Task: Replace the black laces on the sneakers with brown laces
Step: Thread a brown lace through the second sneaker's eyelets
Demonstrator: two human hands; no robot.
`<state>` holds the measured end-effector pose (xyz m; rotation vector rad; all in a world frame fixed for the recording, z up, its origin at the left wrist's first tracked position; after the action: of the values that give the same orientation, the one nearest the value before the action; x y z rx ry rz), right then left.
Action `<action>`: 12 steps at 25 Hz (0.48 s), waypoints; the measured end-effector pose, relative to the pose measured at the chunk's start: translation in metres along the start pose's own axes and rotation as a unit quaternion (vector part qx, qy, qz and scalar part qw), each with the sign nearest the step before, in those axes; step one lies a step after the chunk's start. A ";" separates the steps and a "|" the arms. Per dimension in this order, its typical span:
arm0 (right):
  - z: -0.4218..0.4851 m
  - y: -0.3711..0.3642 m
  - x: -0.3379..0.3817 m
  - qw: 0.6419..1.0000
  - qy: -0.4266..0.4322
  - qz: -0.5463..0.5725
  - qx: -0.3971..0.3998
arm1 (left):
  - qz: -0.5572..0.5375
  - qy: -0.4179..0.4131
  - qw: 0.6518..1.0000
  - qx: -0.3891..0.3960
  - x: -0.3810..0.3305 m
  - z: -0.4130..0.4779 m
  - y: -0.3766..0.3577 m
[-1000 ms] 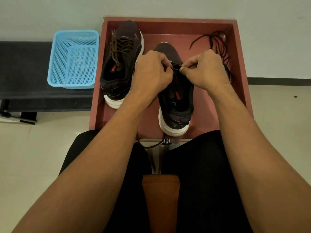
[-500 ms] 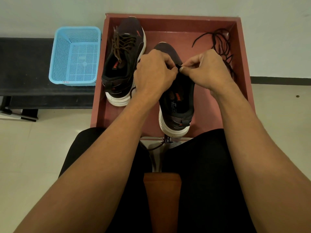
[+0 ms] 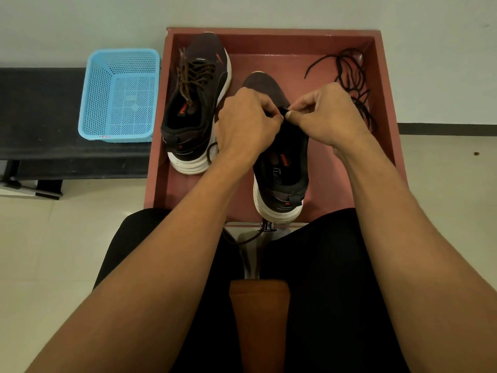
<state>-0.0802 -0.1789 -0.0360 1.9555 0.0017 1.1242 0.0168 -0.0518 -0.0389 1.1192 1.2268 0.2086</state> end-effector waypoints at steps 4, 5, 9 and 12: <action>-0.001 -0.002 0.003 1.000 0.001 -0.023 0.003 | 0.042 -0.005 0.999 0.001 -0.001 -0.001 0.001; -0.002 -0.002 0.003 1.000 0.000 -0.024 0.002 | 0.051 -0.007 0.999 0.002 -0.002 -0.001 0.002; -0.002 -0.003 0.004 1.000 -0.003 -0.022 0.000 | 0.069 -0.006 0.998 0.007 -0.003 -0.002 0.004; -0.002 -0.004 0.005 1.000 0.001 -0.028 0.001 | 0.080 -0.007 0.997 0.017 -0.002 0.000 0.005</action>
<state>-0.0772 -0.1731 -0.0347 1.9446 0.0589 1.0890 0.0181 -0.0502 -0.0340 1.2472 1.1316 0.3015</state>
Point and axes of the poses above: each hand's wrist, its own z-axis towards the middle knuckle, its own y-axis out of the back of the hand, x = y × z, the point moved 3 cm from there along z, towards the middle knuckle
